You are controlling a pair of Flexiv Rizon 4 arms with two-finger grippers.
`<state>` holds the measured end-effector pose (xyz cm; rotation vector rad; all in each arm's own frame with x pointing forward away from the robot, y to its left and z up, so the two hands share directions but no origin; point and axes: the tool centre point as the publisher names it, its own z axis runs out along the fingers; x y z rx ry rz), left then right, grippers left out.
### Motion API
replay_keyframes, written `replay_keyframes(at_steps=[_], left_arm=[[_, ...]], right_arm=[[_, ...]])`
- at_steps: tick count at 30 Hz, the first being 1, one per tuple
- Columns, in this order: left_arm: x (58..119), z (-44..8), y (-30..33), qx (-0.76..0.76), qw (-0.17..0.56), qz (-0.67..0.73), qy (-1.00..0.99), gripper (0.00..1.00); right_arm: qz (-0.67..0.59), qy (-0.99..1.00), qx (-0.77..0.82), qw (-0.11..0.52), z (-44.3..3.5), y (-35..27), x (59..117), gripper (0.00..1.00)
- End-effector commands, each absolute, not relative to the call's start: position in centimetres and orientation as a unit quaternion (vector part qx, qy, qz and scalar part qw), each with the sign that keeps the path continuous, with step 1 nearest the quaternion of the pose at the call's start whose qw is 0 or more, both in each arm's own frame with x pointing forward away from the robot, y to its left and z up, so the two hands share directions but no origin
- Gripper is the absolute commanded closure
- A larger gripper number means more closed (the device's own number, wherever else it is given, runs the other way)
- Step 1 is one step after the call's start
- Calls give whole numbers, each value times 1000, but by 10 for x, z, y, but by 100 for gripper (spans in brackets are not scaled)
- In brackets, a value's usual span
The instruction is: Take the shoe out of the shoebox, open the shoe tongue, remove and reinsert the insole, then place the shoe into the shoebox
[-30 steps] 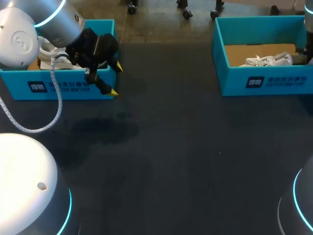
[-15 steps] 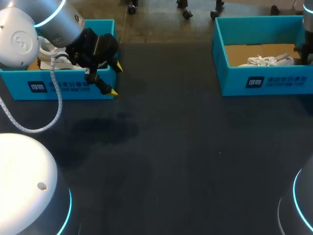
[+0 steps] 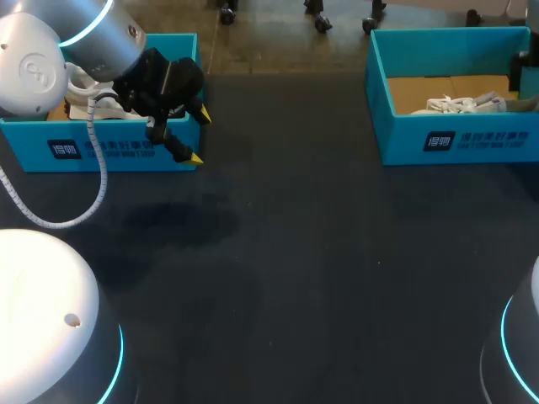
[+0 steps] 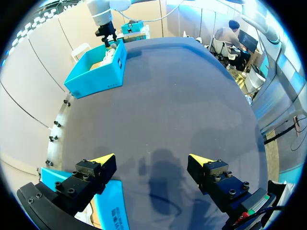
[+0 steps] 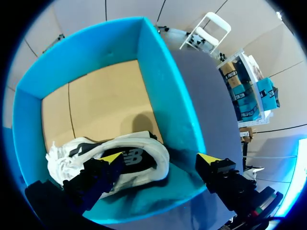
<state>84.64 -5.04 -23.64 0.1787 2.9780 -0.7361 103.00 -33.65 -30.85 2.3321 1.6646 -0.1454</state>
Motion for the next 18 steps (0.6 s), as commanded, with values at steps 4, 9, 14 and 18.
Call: replay_keyframes(at_steps=[4,9,14,18], left_arm=[[846,-236,-51,58,34,-238,969,0],[846,-236,-51,58,34,-238,969,0],[846,-236,-51,58,34,-238,969,0],[846,-236,-51,58,34,-238,969,0]], right_arm=[[-25,580,800,153,-271,-312,1017,0],[-7,588,795,147,-260,-293,1011,0],[6,594,792,141,-253,-271,1004,0],[13,605,785,131,-248,-256,999,0]])
